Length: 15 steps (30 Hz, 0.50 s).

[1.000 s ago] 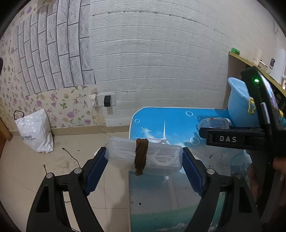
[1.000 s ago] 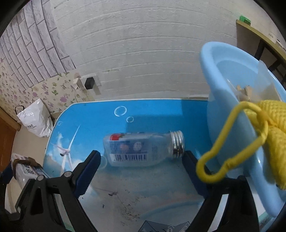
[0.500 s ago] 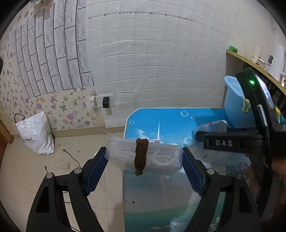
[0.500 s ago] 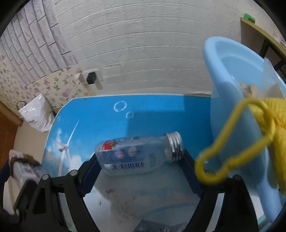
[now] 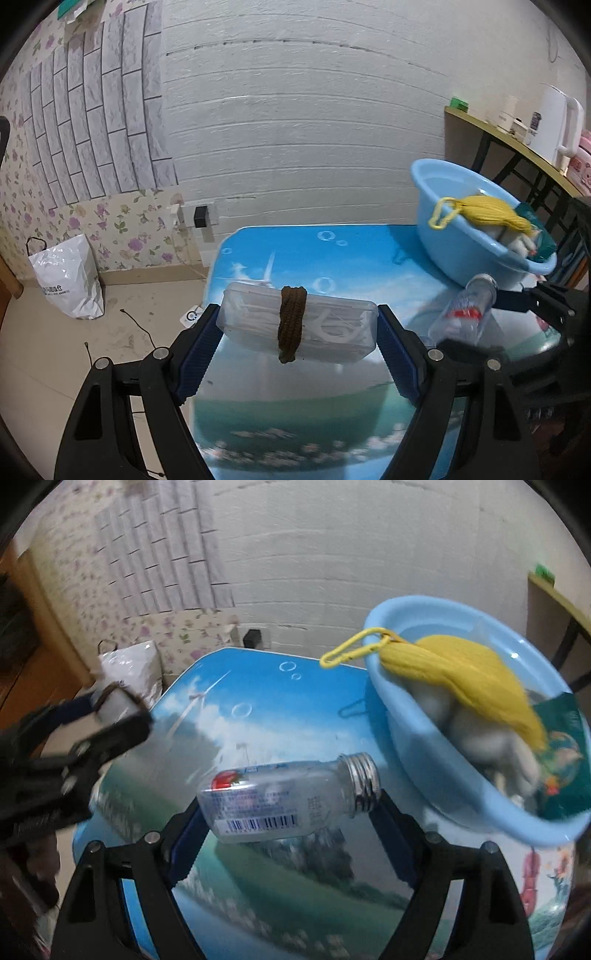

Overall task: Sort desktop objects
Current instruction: 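Lift the strapped box with the left tool while the right tool grasps and lifts the glass bottle, then carry the strapped box and glass bottle over the basin with both tools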

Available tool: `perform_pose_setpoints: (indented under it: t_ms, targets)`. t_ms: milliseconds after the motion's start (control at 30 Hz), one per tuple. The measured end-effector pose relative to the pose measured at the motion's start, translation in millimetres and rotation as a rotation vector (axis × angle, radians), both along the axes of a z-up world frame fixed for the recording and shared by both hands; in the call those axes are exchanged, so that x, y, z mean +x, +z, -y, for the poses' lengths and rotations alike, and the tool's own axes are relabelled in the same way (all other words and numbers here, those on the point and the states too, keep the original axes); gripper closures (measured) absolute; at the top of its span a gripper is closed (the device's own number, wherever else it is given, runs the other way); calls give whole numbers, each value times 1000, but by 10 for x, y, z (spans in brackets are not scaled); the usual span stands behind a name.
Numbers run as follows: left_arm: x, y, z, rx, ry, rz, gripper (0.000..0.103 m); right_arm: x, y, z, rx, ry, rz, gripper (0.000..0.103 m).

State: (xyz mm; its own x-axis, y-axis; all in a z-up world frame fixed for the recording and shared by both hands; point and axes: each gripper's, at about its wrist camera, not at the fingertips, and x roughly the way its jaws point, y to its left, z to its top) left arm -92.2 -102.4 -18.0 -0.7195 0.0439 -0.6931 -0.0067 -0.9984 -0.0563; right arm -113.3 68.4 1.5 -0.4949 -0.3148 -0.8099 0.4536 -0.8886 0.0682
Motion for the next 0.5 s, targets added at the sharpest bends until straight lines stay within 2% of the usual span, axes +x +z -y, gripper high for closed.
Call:
perform_pose_setpoints:
  t_ms: [300,500]
  targets:
    - [58,47,-533,24,-22,31,22,188,162,-521,-60,-37,-31,18]
    - [57,196,-828,13,-42,10,22,295,323,-747,-134,-14,-55,18]
